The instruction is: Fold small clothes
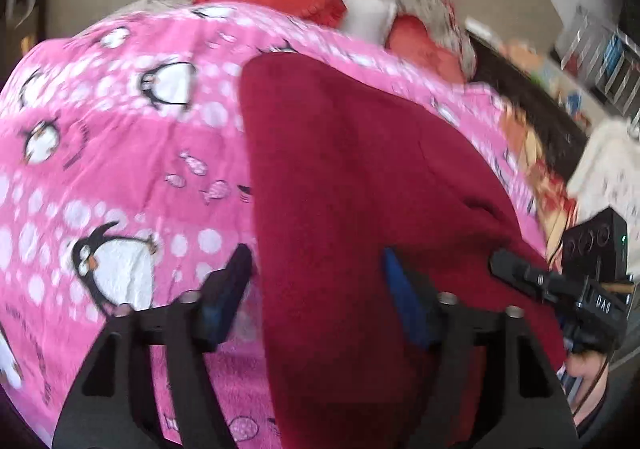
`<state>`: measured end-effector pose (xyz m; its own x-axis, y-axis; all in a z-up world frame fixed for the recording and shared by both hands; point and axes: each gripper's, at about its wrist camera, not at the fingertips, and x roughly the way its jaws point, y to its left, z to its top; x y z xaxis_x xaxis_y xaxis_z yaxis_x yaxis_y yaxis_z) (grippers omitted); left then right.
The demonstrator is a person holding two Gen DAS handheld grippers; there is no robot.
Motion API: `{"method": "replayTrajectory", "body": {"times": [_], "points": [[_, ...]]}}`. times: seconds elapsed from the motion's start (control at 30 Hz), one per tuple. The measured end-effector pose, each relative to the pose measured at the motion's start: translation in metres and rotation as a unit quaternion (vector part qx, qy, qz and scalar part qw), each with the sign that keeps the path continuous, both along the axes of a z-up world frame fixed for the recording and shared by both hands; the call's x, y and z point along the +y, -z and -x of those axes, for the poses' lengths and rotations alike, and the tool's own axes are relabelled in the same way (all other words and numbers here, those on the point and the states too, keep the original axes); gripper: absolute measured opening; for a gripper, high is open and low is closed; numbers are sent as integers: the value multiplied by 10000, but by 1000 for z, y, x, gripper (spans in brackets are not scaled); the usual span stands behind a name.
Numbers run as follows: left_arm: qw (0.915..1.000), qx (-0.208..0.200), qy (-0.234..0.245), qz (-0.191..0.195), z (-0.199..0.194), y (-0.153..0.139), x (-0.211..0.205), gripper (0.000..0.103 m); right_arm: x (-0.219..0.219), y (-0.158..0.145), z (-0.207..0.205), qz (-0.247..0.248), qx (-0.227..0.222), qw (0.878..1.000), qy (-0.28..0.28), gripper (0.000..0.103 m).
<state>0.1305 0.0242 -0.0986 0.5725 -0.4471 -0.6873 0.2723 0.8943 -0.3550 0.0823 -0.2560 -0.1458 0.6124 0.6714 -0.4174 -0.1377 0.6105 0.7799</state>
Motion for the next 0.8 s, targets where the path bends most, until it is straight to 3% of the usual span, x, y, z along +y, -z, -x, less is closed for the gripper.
{"method": "replayTrajectory", "body": {"times": [0.1,0.17,0.23,0.33,0.43,0.53,0.6,0.67,0.8], "points": [[9999,146,64,40,1,-6,6,73,4,-11,8,643,-84,9977,-179,50],[9998,-201,-14,68,3,-30,13,73,4,-24,17,893,-195,9958,-109,50],[9986,-487,-107,180,-1,-54,18,73,2,-49,31,1336,-621,9891,18,50],[9970,-699,-238,224,-25,-77,7,73,16,-96,54,2329,-1458,9615,67,50],[9972,-718,-187,113,-60,-81,-19,73,61,-117,54,3128,-1949,9270,-698,41],[9989,-369,-234,-174,-85,-58,-43,73,94,-82,43,4028,-1708,8922,-1122,41],[9986,-82,-277,-447,-93,-34,-56,73,91,-46,47,4214,-1444,8865,-1255,42],[9961,-97,-202,-854,-91,-16,-65,77,83,-28,60,4117,-1779,8876,-1053,42],[9971,22,-186,-736,-100,-13,-61,82,91,-23,59,4357,-1831,8752,-1029,43]]}}
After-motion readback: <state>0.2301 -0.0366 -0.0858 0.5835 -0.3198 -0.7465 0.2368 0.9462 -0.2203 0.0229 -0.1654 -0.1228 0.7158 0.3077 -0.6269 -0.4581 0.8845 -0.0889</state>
